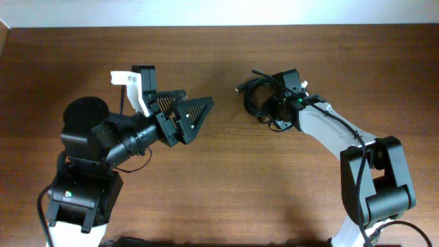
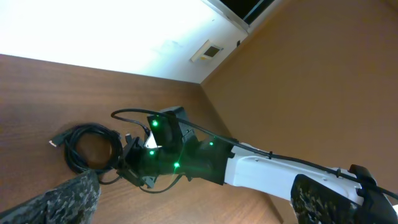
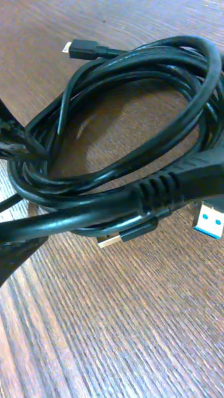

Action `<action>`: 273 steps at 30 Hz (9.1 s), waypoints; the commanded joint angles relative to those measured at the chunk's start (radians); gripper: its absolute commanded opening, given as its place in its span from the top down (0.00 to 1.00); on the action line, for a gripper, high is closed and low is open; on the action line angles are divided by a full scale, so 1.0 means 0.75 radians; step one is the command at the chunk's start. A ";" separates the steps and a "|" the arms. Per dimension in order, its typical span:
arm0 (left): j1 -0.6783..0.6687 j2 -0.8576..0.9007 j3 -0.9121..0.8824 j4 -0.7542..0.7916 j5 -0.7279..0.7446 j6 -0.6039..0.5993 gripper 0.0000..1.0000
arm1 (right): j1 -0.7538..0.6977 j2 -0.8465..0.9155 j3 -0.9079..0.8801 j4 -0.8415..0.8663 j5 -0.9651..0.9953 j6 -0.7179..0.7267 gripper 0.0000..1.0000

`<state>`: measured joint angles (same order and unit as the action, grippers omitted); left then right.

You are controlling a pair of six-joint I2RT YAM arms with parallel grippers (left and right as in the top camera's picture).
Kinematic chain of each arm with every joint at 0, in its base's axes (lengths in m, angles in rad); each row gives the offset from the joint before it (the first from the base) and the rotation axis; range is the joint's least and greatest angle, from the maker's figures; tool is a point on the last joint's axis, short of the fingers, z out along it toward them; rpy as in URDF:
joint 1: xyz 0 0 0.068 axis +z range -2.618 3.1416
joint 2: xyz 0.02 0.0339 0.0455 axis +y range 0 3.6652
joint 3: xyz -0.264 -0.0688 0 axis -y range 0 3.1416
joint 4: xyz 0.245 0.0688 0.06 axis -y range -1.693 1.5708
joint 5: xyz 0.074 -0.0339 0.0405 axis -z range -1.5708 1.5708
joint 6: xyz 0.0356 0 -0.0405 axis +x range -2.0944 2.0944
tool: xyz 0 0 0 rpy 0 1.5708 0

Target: Untangle cables

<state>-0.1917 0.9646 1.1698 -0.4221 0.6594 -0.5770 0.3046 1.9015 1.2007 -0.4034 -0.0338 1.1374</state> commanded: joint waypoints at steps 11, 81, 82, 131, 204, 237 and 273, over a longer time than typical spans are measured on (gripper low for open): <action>-0.004 -0.012 0.025 -0.002 0.019 -0.009 0.01 | 0.004 0.098 0.018 0.118 -0.081 -0.154 0.96; -0.003 0.128 0.011 -0.417 0.168 0.891 0.60 | 0.321 -0.937 0.239 -0.119 -1.318 -0.521 0.95; -0.003 0.136 0.011 -0.417 0.167 0.891 0.92 | 0.327 -0.932 0.239 -0.119 -1.302 -0.521 0.95; 0.159 -0.112 0.012 -0.441 -0.436 0.181 0.27 | 0.454 -0.060 0.235 -0.594 -0.472 -1.321 0.40; 0.151 0.076 0.012 -0.621 -0.156 0.701 0.12 | 0.369 0.211 1.895 -0.956 -1.197 -0.767 0.96; 0.153 -0.003 0.025 -0.580 -0.336 0.758 0.90 | 0.238 0.211 1.895 -1.196 -1.257 -0.884 0.95; 0.152 -0.262 0.129 -0.686 -0.615 0.310 0.01 | 0.573 0.221 0.541 -0.907 -0.627 -2.135 0.53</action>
<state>-0.0772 0.7685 1.2587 -0.9390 0.1871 -0.3382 0.7162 2.0750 1.6173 -1.0946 -0.4797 -0.4484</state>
